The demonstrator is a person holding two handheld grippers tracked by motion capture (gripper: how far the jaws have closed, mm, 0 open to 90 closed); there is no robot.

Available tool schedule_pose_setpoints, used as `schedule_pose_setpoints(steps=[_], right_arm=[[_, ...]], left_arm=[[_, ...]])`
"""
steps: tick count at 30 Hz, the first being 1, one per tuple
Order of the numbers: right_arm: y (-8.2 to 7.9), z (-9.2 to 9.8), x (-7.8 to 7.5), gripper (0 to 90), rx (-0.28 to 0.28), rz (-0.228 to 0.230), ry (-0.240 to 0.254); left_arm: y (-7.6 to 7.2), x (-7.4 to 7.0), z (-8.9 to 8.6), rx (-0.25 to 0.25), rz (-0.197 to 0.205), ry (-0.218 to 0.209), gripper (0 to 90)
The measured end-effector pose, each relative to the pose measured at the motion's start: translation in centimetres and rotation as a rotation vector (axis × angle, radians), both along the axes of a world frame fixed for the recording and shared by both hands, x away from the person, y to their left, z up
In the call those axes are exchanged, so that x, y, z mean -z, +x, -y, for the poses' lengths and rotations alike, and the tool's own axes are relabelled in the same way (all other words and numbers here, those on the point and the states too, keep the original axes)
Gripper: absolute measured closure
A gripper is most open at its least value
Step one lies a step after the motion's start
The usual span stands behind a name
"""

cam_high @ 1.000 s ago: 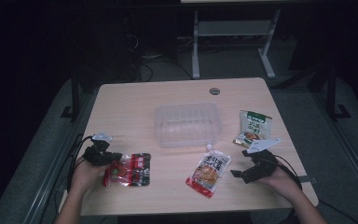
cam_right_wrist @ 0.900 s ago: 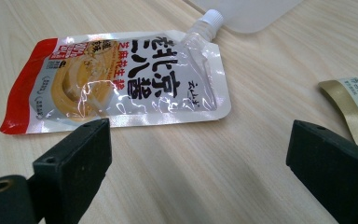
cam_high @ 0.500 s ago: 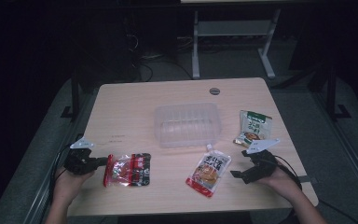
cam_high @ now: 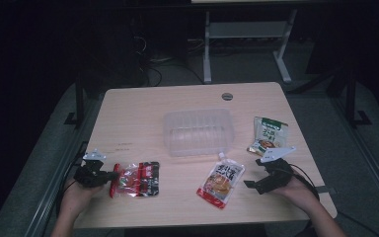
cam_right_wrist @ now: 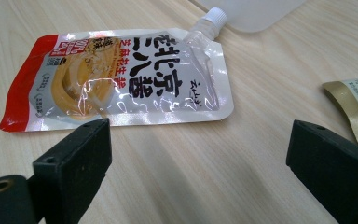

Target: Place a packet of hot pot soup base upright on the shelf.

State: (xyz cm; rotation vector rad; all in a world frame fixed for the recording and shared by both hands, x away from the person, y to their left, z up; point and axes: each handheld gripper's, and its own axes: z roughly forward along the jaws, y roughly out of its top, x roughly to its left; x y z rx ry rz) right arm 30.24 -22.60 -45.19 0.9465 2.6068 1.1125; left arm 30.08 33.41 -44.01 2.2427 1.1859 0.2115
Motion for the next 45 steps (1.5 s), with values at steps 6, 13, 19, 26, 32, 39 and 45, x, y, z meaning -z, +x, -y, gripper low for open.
schedule_pose_setpoints(steps=[6, 13, 19, 26, 32, 39, 45], right_arm=[[0.0, -0.1, 0.0, 6.0, -0.007, 0.005, -0.003], [0.0, -0.1, 0.0, 6.0, -0.008, 0.005, -0.005], [0.1, -0.1, 0.1, 6.0, -0.007, 0.004, -0.006], [0.1, -0.1, 0.1, 6.0, -0.009, 0.004, -0.006], [0.1, -0.1, 0.1, 6.0, -0.008, 0.003, -0.006], [0.1, -0.1, 0.1, 6.1, -0.007, 0.002, -0.005], [0.0, -0.1, 0.1, 6.0, -0.007, 0.004, -0.004]], left_arm=[[0.0, 0.1, 0.8, 0.029, -0.002, -0.005, 90.0], [0.4, 0.1, 2.6, 0.083, 0.007, 0.0, 90.0], [0.5, 0.2, 4.4, 0.124, 0.014, 0.003, 90.0], [0.9, 0.2, 6.6, 0.178, 0.023, 0.008, 90.0], [0.9, 0.3, 8.6, 0.22, 0.023, -0.003, 90.0], [0.5, 0.4, 9.7, 0.255, 0.018, -0.009, 89.9], [0.2, 0.1, 10.0, 0.265, 0.031, -0.005, 89.9]])
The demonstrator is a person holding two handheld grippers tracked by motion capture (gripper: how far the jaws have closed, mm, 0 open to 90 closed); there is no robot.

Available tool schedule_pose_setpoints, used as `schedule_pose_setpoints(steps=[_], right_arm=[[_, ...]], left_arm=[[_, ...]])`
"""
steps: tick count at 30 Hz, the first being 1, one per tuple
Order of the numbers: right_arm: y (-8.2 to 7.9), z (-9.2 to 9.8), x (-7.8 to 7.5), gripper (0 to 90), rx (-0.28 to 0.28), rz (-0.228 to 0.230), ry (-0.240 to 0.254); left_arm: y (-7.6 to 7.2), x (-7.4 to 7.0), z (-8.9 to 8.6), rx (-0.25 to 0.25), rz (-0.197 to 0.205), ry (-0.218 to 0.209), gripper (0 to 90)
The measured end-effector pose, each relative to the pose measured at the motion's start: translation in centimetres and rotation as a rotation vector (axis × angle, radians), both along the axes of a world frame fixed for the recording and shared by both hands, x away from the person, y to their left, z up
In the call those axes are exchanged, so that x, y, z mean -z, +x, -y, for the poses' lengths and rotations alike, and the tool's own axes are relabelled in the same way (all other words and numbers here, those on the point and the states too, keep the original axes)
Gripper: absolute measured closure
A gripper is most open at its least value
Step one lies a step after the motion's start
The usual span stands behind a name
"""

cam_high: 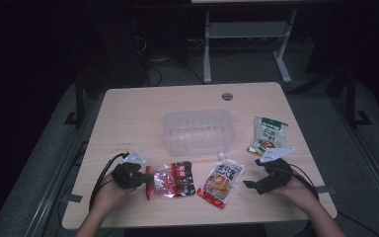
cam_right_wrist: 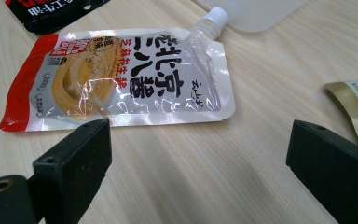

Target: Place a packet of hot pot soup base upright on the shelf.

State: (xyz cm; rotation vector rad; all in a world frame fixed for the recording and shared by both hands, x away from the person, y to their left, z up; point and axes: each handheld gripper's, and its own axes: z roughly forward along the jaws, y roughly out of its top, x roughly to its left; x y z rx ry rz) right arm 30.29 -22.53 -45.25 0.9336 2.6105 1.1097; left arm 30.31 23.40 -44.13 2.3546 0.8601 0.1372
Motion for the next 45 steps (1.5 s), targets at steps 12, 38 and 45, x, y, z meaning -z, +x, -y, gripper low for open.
schedule_pose_setpoints(steps=[12, 38, 45], right_arm=[[-0.5, -1.2, -1.0, 6.0, -0.015, 0.002, 0.045], [1.9, -9.6, -3.1, 9.8, -0.172, -0.03, 0.192], [3.0, -12.7, -2.6, 11.8, -0.209, -0.077, 0.206]], left_arm=[[-0.4, -0.6, -0.9, -0.002, 0.009, -0.002, 89.9], [0.0, 0.7, -0.7, -0.009, -0.06, 0.045, 89.9], [-0.1, 0.7, -0.6, -0.013, -0.054, 0.046, 90.0]])
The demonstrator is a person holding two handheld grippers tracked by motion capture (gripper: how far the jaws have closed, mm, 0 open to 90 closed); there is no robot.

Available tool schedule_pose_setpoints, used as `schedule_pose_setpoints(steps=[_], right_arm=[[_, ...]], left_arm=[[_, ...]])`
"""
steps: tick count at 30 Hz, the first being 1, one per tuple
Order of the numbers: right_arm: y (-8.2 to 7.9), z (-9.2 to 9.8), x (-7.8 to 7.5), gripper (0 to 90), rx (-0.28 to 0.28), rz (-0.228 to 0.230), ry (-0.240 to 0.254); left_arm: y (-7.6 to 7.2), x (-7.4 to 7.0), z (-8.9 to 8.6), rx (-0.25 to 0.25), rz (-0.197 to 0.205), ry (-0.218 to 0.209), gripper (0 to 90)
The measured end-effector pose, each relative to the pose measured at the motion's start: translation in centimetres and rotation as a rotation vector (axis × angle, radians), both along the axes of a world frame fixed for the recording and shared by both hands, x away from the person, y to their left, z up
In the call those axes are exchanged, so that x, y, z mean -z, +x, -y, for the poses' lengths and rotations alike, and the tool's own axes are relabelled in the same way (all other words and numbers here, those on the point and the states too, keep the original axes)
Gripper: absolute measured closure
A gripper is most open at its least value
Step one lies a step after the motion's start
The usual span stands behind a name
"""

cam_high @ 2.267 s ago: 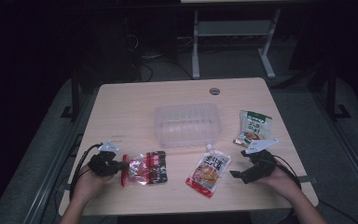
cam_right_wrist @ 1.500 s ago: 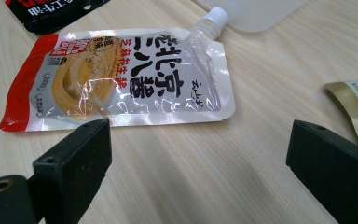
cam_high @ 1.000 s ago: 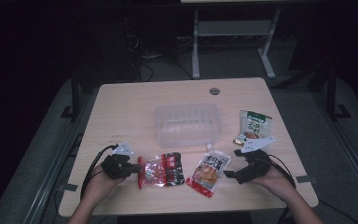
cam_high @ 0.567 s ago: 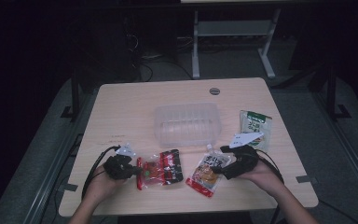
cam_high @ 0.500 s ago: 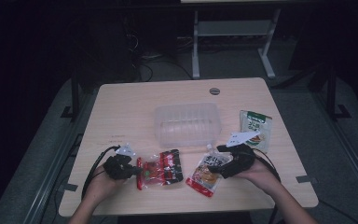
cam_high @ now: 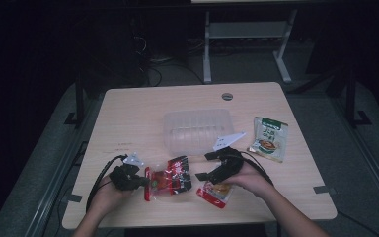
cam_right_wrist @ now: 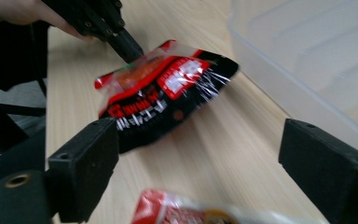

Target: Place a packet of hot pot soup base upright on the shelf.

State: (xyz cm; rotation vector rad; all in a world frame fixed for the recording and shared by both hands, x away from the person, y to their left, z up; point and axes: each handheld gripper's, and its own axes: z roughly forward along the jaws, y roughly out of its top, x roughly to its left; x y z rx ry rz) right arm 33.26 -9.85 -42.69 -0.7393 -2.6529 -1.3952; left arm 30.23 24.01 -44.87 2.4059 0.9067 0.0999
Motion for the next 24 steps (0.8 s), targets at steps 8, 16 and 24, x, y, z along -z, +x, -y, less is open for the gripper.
schedule_pose_setpoints(steps=[8, 16, 24], right_arm=[[1.3, -2.8, 0.5, 11.9, -0.023, -0.023, -0.002], [1.6, -4.0, 1.5, 11.8, -0.038, -0.068, -0.036], [1.4, -4.6, 3.0, 13.1, -0.038, -0.115, -0.016]], left_arm=[[0.0, 0.0, -0.1, 0.002, 0.001, 0.006, 90.0], [0.1, 0.0, -0.1, -0.008, -0.009, -0.007, 90.0], [0.0, 0.0, -0.1, -0.015, -0.009, -0.004, 90.0]])
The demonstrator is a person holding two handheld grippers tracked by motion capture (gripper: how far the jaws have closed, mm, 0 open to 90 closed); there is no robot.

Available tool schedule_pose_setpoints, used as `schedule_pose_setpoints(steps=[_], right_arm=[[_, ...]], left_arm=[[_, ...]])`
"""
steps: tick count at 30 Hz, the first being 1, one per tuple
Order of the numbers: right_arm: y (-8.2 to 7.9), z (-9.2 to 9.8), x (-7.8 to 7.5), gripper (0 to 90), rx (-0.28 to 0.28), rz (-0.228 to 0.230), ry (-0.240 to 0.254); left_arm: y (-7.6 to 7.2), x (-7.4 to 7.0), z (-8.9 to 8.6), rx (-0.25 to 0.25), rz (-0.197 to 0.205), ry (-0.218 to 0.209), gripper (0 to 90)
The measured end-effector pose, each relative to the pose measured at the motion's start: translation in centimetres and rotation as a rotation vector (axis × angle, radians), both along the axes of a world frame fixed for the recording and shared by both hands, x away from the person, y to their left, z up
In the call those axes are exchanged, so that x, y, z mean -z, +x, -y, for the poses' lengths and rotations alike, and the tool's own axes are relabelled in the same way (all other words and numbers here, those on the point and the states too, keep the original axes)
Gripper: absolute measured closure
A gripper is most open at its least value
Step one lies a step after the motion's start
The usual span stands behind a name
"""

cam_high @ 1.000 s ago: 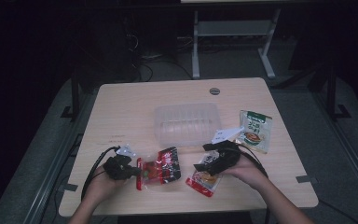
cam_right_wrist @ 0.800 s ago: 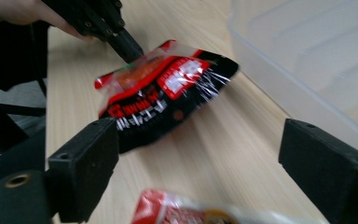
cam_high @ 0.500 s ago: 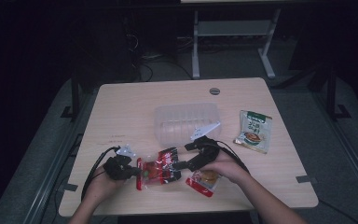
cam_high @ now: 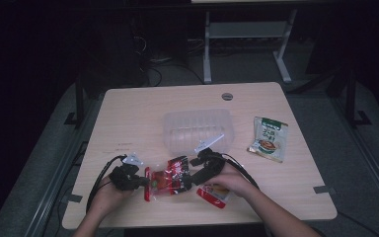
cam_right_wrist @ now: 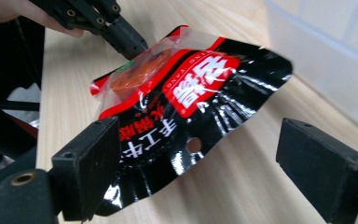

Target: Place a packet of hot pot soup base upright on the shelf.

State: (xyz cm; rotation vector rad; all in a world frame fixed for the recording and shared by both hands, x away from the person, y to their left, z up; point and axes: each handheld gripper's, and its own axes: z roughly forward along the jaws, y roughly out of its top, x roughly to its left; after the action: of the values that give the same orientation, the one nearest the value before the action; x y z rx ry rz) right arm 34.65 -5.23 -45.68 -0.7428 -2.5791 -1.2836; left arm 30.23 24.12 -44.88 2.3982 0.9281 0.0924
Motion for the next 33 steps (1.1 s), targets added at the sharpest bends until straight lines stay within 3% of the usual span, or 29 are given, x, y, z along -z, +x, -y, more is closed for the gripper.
schedule_pose_setpoints(steps=[7, 13, 16, 23, 26, 27, 28, 33], right_arm=[[-0.3, -1.0, 0.5, 14.5, -0.029, -0.033, 0.008], [-0.7, -2.0, 0.5, 25.8, -0.034, -0.02, 0.038], [-0.8, -2.4, 0.5, 39.2, -0.033, 0.003, 0.039], [-1.0, -3.5, 0.3, 59.4, -0.042, 0.04, 0.047], [-0.8, -3.3, 0.2, 71.2, -0.039, 0.031, 0.044], [-0.8, -3.3, 0.2, 71.2, -0.039, 0.031, 0.044], [-0.7, -3.1, 0.3, 78.5, -0.049, 0.038, 0.045], [-0.7, -3.1, 0.2, 87.6, -0.079, 0.045, 0.045]], left_arm=[[0.0, 0.0, 0.0, -0.005, 0.002, -0.003, 90.0], [-0.1, 0.0, 0.1, -0.01, 0.004, 0.004, 90.0], [-0.1, 0.0, 0.1, -0.017, 0.004, 0.006, 90.0], [-0.1, 0.0, 0.1, -0.017, 0.006, 0.007, 90.0], [-0.1, 0.0, 0.1, -0.016, 0.006, 0.006, 90.0], [-0.1, 0.0, 0.1, -0.016, 0.006, 0.006, 90.0], [-0.1, 0.0, 0.1, -0.014, 0.005, 0.006, 90.0], [-0.1, 0.0, 0.1, -0.006, 0.012, 0.012, 90.0]])
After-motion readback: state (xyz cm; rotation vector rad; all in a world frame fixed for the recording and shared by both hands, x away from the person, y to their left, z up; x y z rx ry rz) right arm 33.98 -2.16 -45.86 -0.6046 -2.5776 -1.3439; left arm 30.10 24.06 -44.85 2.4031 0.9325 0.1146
